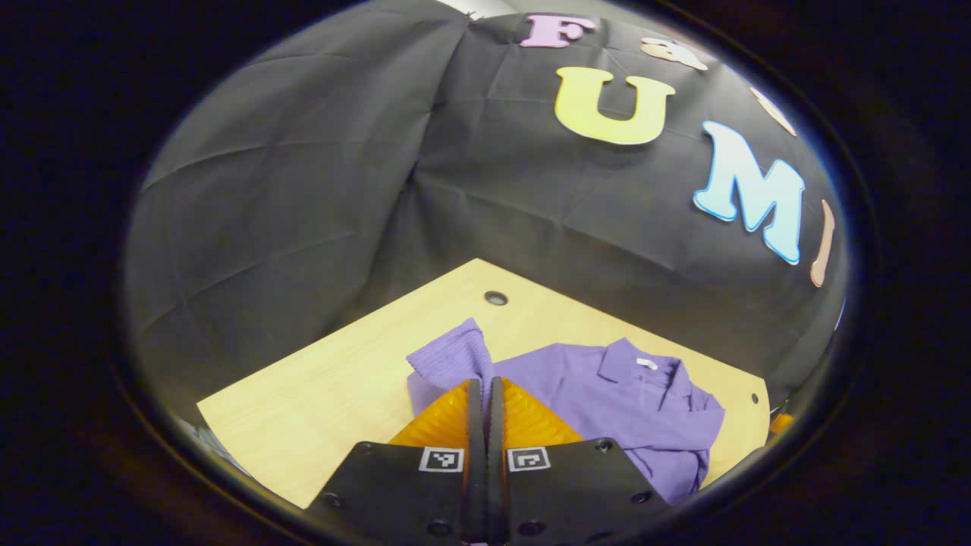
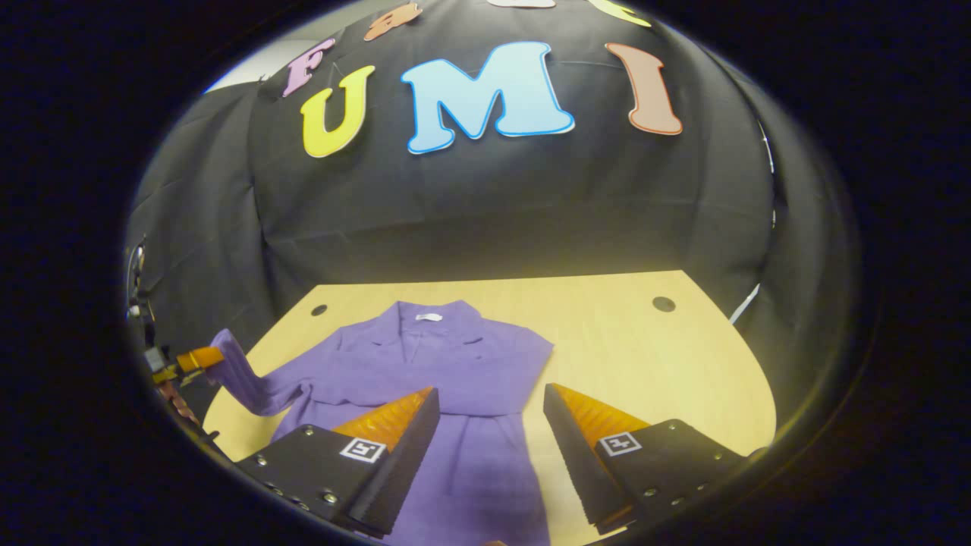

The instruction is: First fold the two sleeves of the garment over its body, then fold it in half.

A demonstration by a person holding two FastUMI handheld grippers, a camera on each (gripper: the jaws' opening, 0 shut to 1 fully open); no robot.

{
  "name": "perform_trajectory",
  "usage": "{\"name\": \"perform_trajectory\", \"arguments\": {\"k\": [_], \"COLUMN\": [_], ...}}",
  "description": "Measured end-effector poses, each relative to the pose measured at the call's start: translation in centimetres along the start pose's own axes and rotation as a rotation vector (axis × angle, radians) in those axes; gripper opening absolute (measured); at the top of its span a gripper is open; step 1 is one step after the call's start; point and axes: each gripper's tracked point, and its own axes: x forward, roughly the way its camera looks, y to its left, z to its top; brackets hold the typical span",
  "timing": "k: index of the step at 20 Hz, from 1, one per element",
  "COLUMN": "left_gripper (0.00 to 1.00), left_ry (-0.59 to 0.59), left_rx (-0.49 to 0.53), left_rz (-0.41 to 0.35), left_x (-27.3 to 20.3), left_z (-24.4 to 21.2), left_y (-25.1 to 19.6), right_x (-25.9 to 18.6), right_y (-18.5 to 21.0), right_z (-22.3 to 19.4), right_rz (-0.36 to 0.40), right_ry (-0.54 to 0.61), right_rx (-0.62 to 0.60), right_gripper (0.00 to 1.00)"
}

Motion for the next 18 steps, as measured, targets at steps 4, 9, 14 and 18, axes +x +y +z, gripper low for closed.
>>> {"name": "perform_trajectory", "arguments": {"k": [4,9,14,18], "left_gripper": [0.07,0.07,0.07,0.07], "left_ry": [-0.014,-0.001,0.030,0.065], "left_rx": [0.020,0.072,0.137,0.182], "left_rz": [-0.109,-0.213,-0.316,-0.385], "left_x": [1.5,2.6,2.4,2.1], "left_z": [0.7,-0.7,-3.1,-5.6], "left_y": [-8.4,-17.6,-25.1,-29.8], "right_x": [-0.1,-1.0,-1.9,-2.0], "right_y": [-2.9,-6.2,-8.8,-9.6], "right_z": [-0.2,-0.7,-1.3,-1.6], "right_rz": [-0.029,-0.063,-0.093,-0.101], "right_ry": [0.002,0.001,0.004,0.003], "right_rx": [-0.011,-0.003,0.020,0.018], "right_gripper": [0.86,0.86,0.86,0.86]}}
